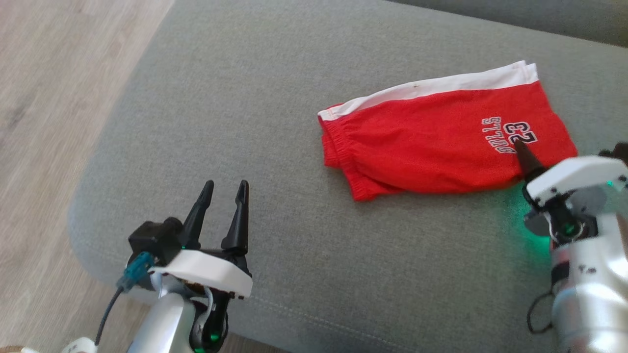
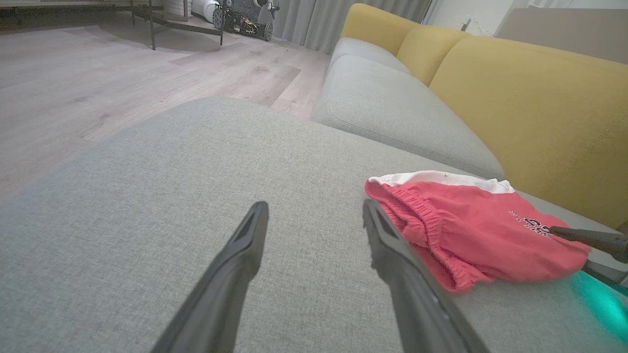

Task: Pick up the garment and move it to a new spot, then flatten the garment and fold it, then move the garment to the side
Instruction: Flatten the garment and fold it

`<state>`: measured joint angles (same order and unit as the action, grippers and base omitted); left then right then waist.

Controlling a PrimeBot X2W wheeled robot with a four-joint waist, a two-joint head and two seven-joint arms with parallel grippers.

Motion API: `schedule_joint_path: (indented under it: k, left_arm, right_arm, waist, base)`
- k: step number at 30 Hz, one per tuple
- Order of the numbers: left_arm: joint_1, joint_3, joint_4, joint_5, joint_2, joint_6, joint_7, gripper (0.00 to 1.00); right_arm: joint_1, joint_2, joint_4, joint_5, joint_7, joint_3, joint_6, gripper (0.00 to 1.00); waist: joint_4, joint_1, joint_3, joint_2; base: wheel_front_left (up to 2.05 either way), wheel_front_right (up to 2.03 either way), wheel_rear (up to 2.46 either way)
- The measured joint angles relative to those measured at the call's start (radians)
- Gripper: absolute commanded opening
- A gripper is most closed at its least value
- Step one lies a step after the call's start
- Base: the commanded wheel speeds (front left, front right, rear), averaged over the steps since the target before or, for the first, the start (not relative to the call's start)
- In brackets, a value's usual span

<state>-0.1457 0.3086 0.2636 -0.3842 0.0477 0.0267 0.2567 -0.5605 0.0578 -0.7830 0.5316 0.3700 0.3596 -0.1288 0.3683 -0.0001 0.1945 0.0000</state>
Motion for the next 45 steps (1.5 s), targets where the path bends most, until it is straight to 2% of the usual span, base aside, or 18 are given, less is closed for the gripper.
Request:
schedule_joint_path:
  k: [16, 17, 18, 19, 24, 32, 39, 45]
  left_arm:
    - [-0.047, 0.033, -0.012, -0.032, -0.001, -0.006, 0.000, 1.00]
    - [-0.046, 0.033, -0.012, -0.032, -0.002, -0.008, 0.000, 1.00]
    - [-0.046, 0.033, -0.011, -0.032, -0.002, -0.009, 0.000, 1.00]
    - [-0.046, 0.033, -0.011, -0.032, -0.002, -0.009, 0.000, 1.00]
    - [-0.046, 0.030, -0.006, -0.032, -0.002, -0.009, 0.000, 1.00]
    - [-0.046, 0.023, -0.004, -0.032, -0.002, -0.009, 0.000, 1.00]
    - [-0.045, 0.003, -0.003, -0.028, -0.002, -0.009, 0.000, 1.00]
    - [-0.039, -0.001, 0.000, -0.019, -0.002, -0.009, 0.000, 1.00]
  right_arm:
    - [-0.272, 0.053, -0.283, -0.301, -0.031, 0.197, -0.003, 1.00]
    - [-0.281, 0.054, -0.291, -0.311, -0.036, 0.201, -0.003, 0.78]
    - [-0.291, 0.054, -0.300, -0.319, -0.038, 0.204, -0.003, 0.20]
    - [-0.297, 0.054, -0.307, -0.327, -0.045, 0.204, -0.003, 0.00]
    - [-0.298, 0.046, -0.334, -0.327, -0.089, 0.194, -0.003, 0.00]
    - [-0.277, 0.016, -0.318, -0.211, -0.165, 0.161, -0.003, 0.00]
    - [-0.175, 0.013, -0.230, -0.090, -0.234, 0.129, -0.003, 0.00]
    - [-0.078, 0.013, -0.151, -0.050, -0.296, 0.130, -0.003, 0.00]
  waist:
    - [0.044, 0.0000, 0.066, 0.0000]
    - [0.044, 0.0000, 0.068, 0.0000]
    - [0.043, 0.0000, 0.069, 0.0000]
    - [0.041, 0.0000, 0.069, 0.0000]
    - [0.021, 0.0001, 0.062, 0.0000]
    - [-0.023, 0.0001, 0.042, 0.0000]
    - [-0.071, 0.0001, 0.017, 0.0000]
    - [-0.117, 0.0001, -0.014, 0.0000]
  base:
    - [0.00, 0.00, 0.00]
    - [0.00, 0.00, 0.00]
    - [0.00, 0.00, 0.00]
    - [0.00, 0.00, 0.00]
    - [0.00, 0.00, 0.00]
    - [0.00, 0.00, 0.00]
    - [0.00, 0.00, 0.00]
    - [0.00, 0.00, 0.00]
